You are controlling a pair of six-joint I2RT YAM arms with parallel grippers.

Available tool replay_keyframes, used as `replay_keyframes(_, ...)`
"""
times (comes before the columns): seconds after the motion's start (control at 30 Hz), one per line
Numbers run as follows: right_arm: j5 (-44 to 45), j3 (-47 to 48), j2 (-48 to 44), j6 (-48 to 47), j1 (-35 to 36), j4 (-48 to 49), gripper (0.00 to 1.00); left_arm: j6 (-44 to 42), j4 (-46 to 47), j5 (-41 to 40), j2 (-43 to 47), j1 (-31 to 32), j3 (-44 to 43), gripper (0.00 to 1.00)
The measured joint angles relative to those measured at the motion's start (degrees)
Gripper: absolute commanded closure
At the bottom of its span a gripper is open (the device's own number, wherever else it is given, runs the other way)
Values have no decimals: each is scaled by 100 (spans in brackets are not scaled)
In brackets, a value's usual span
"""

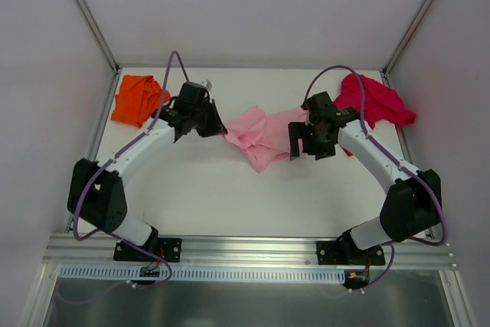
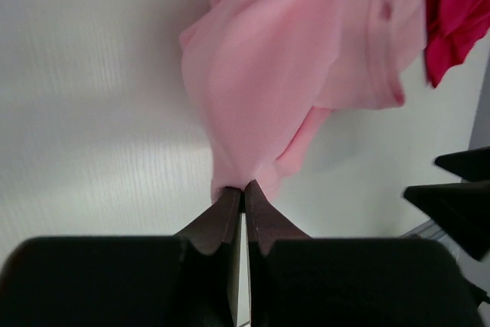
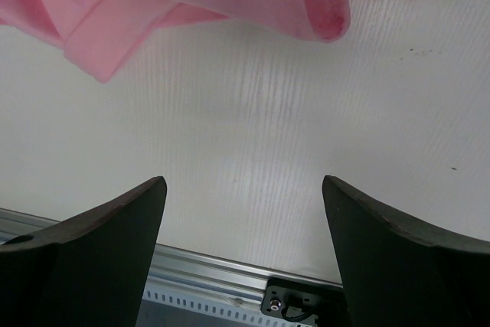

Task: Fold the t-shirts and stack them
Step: Flatten out the tshirt

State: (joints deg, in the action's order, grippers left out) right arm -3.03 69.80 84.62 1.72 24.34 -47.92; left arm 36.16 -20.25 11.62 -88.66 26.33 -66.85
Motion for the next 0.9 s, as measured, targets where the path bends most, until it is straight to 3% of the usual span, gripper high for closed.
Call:
replay_keyframes(0.3, -223, -321, 22, 2, 2, 157, 13, -192, -579, -1106, 1714, -2, -977, 100)
replay_keyframes(0.67, -927, -400, 212, -13, 225, 527, 14, -249, -1193, -1565, 1766, 0, -654, 100)
replay_keyframes(0.9, -275, -400, 321, -81, 409, 522, 18, -232, -1270, -1740, 1869, 0, -448, 100)
